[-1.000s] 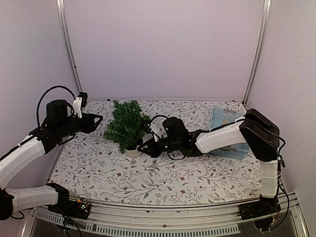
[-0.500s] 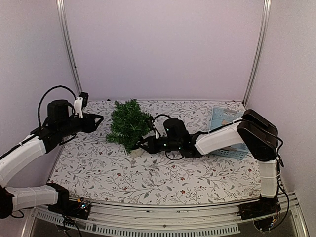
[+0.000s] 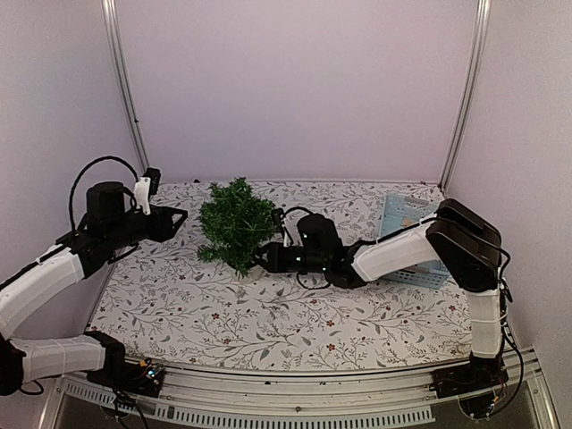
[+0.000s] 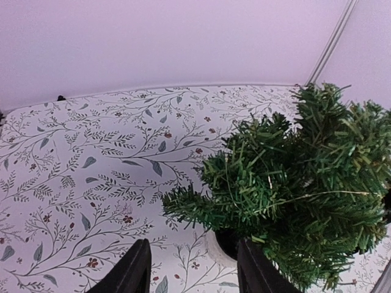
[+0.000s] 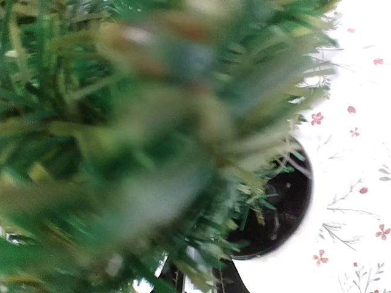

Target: Decorate the small christmas tree

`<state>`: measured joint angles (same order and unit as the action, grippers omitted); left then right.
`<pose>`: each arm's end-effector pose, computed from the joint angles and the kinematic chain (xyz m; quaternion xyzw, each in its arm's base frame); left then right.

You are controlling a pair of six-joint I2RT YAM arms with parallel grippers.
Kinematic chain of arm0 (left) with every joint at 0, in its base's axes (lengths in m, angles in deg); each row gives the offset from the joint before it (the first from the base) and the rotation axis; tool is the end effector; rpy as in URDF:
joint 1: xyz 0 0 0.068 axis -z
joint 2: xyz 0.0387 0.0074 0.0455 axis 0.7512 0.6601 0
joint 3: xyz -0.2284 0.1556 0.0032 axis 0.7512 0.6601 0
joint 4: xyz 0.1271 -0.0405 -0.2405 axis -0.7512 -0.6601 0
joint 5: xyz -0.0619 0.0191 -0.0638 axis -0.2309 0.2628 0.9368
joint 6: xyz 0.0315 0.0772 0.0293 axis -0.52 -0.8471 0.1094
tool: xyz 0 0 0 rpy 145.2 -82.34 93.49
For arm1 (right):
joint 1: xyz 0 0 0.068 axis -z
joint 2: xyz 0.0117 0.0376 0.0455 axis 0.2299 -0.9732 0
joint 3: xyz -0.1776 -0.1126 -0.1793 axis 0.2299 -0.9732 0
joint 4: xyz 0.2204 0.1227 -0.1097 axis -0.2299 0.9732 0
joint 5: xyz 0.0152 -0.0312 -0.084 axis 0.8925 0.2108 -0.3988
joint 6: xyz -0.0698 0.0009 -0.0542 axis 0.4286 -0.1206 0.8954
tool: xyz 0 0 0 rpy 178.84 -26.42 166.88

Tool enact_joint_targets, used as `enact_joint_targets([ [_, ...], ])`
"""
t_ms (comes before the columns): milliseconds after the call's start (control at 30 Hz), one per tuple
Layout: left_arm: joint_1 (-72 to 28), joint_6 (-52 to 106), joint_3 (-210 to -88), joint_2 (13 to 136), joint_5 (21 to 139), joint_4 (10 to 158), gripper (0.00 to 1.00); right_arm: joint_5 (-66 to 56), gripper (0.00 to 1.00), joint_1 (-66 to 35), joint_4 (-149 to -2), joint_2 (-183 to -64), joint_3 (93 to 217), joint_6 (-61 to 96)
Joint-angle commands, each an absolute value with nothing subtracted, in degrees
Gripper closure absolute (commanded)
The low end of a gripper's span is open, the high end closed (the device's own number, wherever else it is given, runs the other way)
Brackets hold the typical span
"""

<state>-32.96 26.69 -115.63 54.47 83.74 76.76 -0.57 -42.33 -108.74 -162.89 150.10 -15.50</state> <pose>0.2585 -0.0898 0.2617 0.0886 0.8199 -0.2156 0.5229 0.2766 0.4329 0.1371 -0.1726 0.7860 0.4904 0.3345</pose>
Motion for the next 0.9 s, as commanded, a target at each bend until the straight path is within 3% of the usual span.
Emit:
enact_joint_targets([
  [0, -33.13, 25.7, -114.89, 54.75, 84.1, 78.45, 0.51, -5.24, 0.94, -43.3, -110.88, -163.4, 147.43, -16.75],
  [867, -33.74, 25.3, -113.79, 54.78, 85.05, 79.29, 0.52, -14.39, 0.88, -44.32, -113.78, -164.63, 148.97, -19.43],
])
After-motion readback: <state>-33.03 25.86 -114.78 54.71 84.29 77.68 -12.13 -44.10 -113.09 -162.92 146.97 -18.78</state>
